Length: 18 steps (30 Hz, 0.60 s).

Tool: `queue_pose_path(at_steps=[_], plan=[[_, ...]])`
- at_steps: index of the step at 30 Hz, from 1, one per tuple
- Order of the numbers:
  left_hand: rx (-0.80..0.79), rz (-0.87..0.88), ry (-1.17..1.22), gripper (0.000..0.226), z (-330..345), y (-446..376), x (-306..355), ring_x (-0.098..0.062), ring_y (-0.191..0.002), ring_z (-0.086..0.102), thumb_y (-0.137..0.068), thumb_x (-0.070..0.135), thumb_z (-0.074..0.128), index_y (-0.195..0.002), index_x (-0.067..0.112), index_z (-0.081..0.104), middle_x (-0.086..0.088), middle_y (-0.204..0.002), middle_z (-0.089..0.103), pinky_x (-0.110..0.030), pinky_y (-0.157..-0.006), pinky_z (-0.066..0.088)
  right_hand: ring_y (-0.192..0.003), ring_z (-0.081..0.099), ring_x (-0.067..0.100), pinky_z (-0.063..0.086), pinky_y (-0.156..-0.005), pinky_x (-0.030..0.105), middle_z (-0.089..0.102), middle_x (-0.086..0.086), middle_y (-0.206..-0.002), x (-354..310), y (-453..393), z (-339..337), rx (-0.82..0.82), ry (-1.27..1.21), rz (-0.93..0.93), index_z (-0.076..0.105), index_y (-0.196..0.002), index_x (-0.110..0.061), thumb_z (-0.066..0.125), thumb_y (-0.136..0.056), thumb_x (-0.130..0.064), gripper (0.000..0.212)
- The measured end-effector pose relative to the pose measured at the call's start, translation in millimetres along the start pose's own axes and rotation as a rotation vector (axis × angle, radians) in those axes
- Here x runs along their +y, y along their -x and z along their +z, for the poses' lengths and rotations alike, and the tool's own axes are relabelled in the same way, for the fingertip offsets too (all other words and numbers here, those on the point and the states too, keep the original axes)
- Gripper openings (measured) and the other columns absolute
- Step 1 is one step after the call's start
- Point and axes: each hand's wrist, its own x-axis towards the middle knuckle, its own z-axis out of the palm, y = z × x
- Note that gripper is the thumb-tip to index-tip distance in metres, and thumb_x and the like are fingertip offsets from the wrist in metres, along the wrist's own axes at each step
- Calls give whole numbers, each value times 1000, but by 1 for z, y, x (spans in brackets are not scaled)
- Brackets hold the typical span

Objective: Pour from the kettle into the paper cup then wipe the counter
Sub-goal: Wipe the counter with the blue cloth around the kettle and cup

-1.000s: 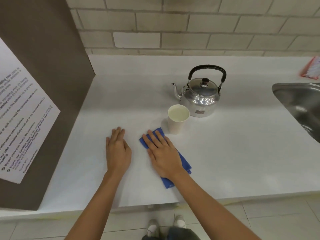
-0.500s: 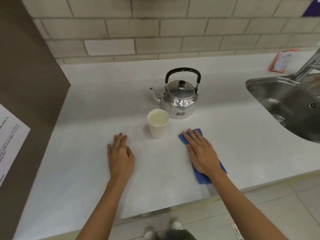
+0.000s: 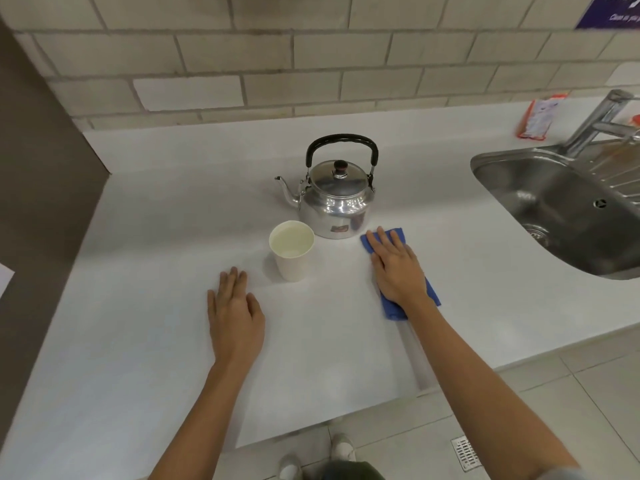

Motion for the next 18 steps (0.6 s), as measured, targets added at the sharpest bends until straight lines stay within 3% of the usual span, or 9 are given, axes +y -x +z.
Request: queue_pose_path(at_steps=[4, 10, 16, 18], plan=[[-16, -4, 12, 46, 4, -4, 6, -20, -150, 19, -97, 3, 41, -144, 2, 41, -9, -157, 33, -38, -124, 4, -151, 16, 20, 17, -121, 36, 23, -1, -162, 29, 8, -7, -19, -40, -88, 29, -153, -25, 32, -105, -23, 48], [-84, 56, 101, 47, 9, -2, 15, -16, -150, 17, -98, 3, 41, -145, 1, 39, -8, -158, 31, -35, -124, 3, -150, 15, 26, 21, -119, 43, 18, 2, -164, 41, -49, -18, 6, 56, 113, 22, -155, -23, 25, -105, -25, 50], [-68, 52, 110, 46, 11, -2, 17, -16, -149, 21, -97, 3, 43, -143, 2, 42, -8, -156, 34, -36, -124, 7, -152, 2, 13, 8, -123, 36, 5, -9, -164, 49, 2, -13, -80, 10, -89, 12, -156, -32, 27, -105, -27, 53], [-66, 52, 114, 46, 10, -2, 17, -17, -149, 22, -97, 3, 44, -143, 2, 42, -8, -156, 35, -36, -124, 7, -152, 2, 11, 9, -123, 36, 5, -10, -164, 67, 15, -16, -71, 8, -73, 12, -155, -33, 29, -105, -26, 53]])
